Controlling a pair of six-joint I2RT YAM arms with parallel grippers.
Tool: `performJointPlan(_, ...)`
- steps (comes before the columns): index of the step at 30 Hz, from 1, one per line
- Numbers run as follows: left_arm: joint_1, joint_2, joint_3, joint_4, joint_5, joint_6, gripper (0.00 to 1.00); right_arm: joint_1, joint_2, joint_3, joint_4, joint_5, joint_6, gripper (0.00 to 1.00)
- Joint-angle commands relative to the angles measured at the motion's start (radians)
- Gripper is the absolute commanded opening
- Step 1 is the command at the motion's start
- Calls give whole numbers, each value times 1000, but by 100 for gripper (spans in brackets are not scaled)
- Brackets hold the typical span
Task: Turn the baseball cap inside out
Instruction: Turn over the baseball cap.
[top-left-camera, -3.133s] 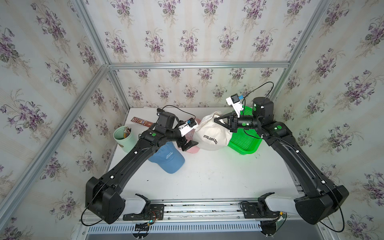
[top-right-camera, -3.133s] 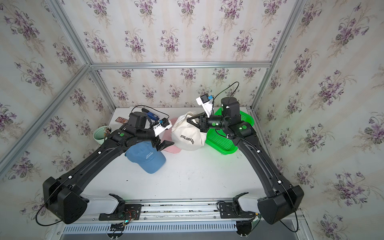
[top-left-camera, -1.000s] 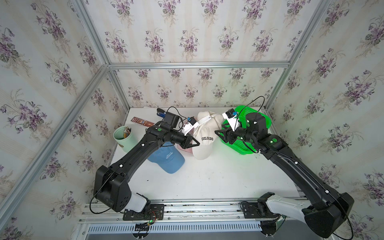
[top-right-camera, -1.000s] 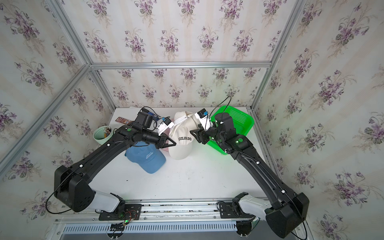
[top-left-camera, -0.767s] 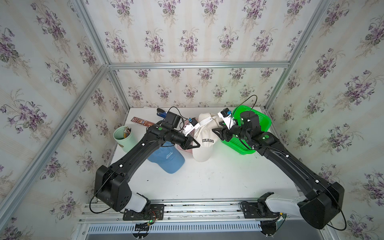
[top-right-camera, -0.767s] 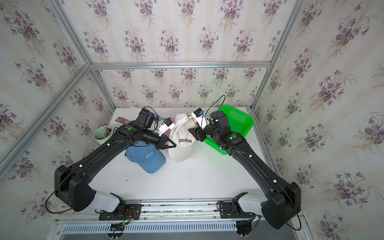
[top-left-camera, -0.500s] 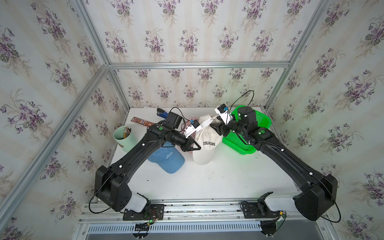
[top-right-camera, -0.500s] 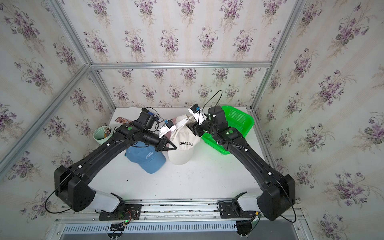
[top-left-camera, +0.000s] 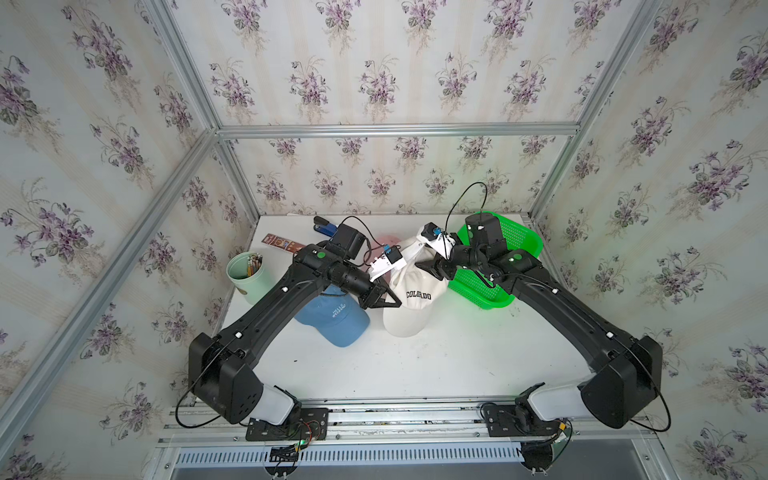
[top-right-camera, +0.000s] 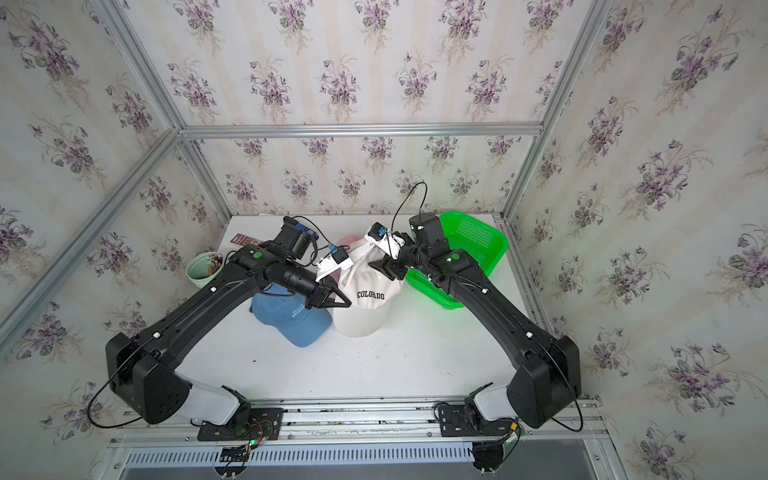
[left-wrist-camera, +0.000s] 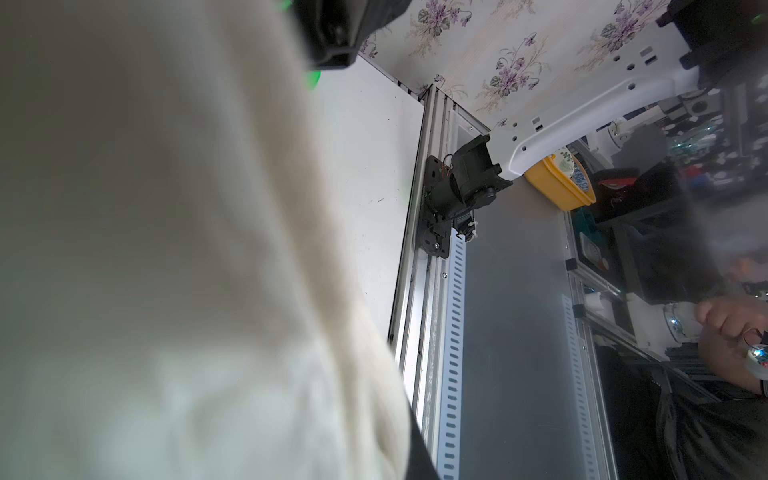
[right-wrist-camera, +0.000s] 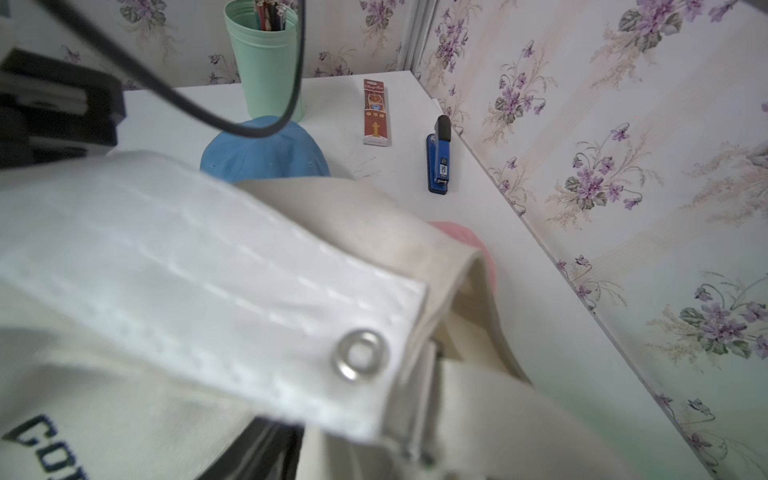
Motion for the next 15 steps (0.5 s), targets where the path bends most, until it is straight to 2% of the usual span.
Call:
performJointPlan(1, 1, 10, 24, -41, 22, 73, 0, -18, 7, 31, -77, -119, -134, 68)
performJointPlan(5, 1, 28, 45, -58, 22, 94, 0, -18, 35, 71, -116, -150, -148, 64)
performJointPlan(7, 1, 30, 43, -37, 2, 75, 0, -17, 43, 76, -119, -181, -141, 53)
performJointPlan(9, 3, 36, 46, -15, -12, 54, 0, -18, 43, 72, -120, -219, -130, 21)
performJointPlan(11, 15, 48, 46, 25, -26, 8, 0, -17, 39, 55, -119, -234, -123, 0)
performJointPlan(15, 73, 66, 11, 182, -4, -173, 0, -18, 8, -29, -36, -196, -48, 0)
